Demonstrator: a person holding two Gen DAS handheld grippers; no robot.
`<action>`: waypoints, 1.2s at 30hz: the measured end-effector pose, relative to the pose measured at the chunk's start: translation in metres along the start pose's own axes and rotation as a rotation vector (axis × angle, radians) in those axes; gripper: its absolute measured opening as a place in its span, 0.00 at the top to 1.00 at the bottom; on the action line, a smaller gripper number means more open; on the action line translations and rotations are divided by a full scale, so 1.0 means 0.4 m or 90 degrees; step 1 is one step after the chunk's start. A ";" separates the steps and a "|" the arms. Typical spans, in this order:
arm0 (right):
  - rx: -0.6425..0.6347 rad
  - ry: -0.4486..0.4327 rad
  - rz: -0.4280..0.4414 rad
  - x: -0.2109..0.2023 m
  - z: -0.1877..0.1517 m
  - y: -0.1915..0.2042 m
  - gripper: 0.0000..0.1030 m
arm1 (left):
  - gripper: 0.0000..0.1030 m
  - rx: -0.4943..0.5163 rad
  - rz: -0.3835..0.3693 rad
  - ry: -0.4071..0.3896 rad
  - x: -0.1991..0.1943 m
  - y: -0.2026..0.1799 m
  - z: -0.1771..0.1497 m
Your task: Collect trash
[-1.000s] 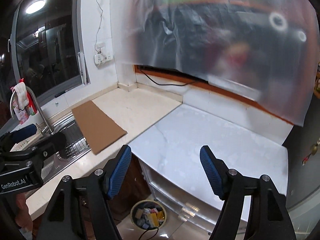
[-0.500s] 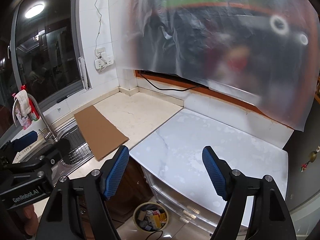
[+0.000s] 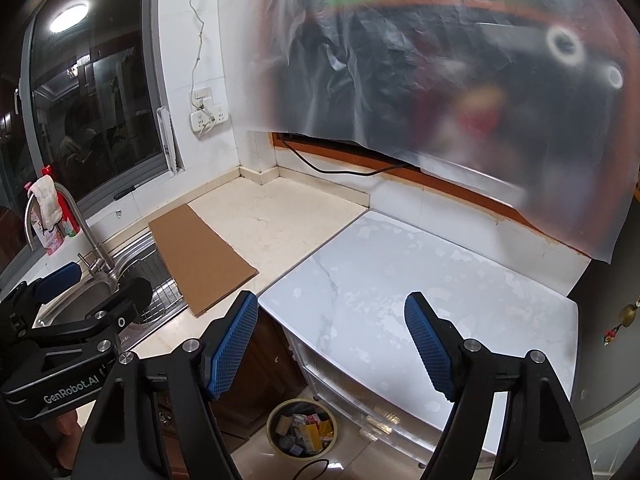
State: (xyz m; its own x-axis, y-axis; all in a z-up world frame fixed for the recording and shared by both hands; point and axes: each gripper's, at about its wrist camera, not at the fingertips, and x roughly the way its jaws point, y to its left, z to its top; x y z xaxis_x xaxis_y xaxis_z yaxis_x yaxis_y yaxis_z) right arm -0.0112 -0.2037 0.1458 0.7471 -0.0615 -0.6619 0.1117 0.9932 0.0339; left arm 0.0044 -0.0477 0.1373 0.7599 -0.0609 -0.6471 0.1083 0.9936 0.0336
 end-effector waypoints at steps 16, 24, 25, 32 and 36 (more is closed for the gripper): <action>0.002 0.006 0.005 0.013 -0.015 -0.006 0.25 | 0.01 0.011 0.004 0.009 0.024 0.010 -0.006; 0.008 0.011 0.004 0.013 -0.035 -0.004 0.25 | 0.01 0.018 0.009 0.009 0.029 0.009 -0.012; 0.009 0.011 0.003 0.011 -0.039 -0.002 0.25 | 0.01 0.018 0.008 0.009 0.028 0.010 -0.012; 0.014 0.012 0.000 0.004 -0.059 0.002 0.25 | 0.01 0.021 0.008 0.009 0.025 0.011 -0.020; 0.019 0.011 -0.004 -0.005 -0.073 0.004 0.25 | 0.01 0.025 0.006 0.010 0.022 0.015 -0.026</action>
State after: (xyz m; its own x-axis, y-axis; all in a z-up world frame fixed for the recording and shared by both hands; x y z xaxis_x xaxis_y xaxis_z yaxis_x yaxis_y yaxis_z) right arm -0.0317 -0.1991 0.1252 0.7353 -0.0652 -0.6746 0.1353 0.9895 0.0518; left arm 0.0049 -0.0414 0.1238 0.7507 -0.0500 -0.6587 0.1263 0.9896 0.0687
